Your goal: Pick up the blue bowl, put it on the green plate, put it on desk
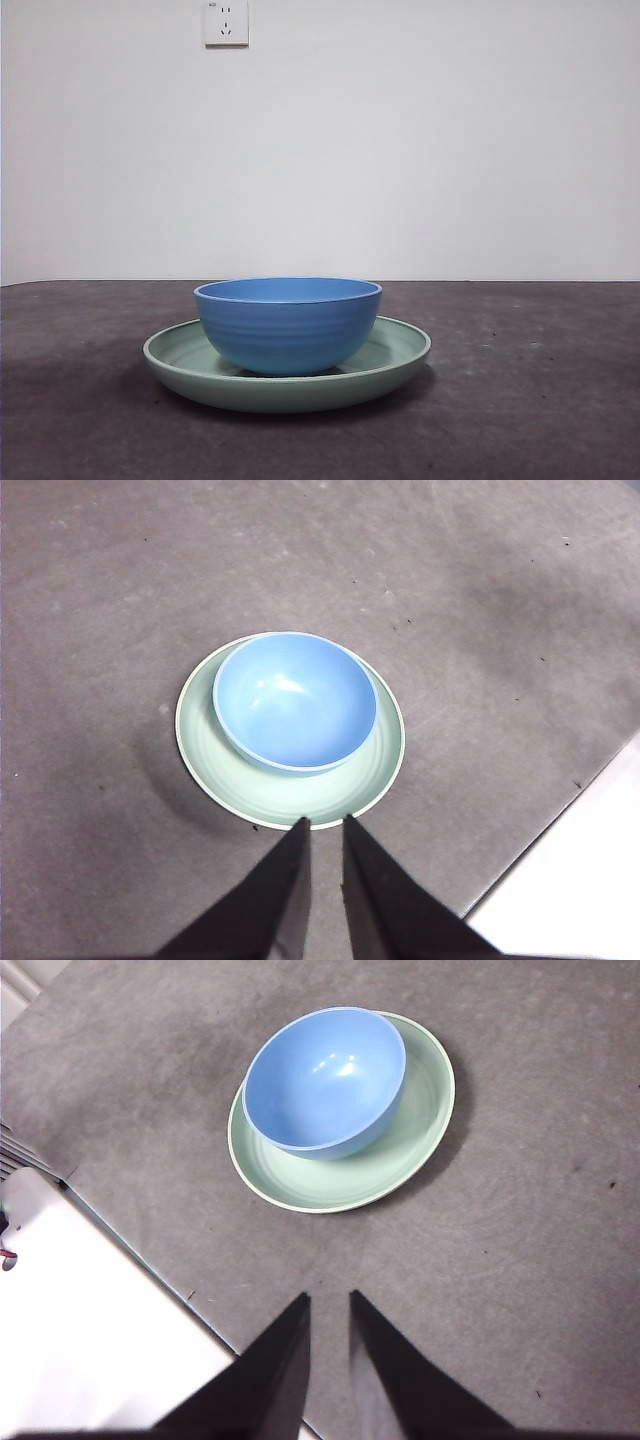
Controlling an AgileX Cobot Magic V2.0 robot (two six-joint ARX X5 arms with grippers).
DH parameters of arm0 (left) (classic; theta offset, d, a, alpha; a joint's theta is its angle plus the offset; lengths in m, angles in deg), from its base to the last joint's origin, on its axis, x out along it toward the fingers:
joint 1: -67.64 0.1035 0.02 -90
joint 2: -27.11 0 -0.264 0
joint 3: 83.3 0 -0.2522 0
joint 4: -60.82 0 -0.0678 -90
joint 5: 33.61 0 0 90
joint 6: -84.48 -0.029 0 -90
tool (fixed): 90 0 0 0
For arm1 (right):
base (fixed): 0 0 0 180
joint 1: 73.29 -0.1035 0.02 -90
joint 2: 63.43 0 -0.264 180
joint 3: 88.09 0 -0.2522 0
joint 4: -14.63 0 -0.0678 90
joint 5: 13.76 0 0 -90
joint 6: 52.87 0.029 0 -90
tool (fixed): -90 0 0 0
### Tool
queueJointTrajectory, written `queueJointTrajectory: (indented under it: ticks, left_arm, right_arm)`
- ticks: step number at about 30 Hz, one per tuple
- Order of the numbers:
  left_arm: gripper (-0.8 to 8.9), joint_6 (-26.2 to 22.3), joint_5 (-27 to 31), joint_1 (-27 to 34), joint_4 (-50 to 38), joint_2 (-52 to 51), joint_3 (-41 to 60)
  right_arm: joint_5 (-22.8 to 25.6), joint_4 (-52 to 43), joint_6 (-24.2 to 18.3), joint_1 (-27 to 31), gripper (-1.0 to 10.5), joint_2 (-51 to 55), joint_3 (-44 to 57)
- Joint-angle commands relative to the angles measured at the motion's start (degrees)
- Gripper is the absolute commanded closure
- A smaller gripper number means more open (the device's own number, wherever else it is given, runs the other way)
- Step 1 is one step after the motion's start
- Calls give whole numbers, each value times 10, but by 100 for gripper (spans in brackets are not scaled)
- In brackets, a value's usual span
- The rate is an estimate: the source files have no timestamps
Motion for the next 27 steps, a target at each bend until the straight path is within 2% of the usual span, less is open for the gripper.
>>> queueJointTrajectory:
  ticks: [1,5,10,18,22,27]
  left_arm:
    - [762,4,0,-3,-7,2,-5]
    - [762,4,0,3,-13,-4,0]
    - [762,3,-13,66,-62,-38,57]
    - [762,2,-13,245,-327,-198,331]
    - [762,2,-4,301,-376,-275,438]
    - [762,2,18,323,-379,-342,507]
  right_arm:
    - [-2,-5,-7,-3,889,-2,-5]
    - [-2,-5,-7,-3,889,-2,-5]
    - [-2,-5,-6,-3,889,-2,-5]
    - [-2,-5,-7,-3,889,-2,-5]
    - [-2,-5,-7,-3,889,-2,-5]
    - [-2,-5,-7,-3,889,-2,-5]
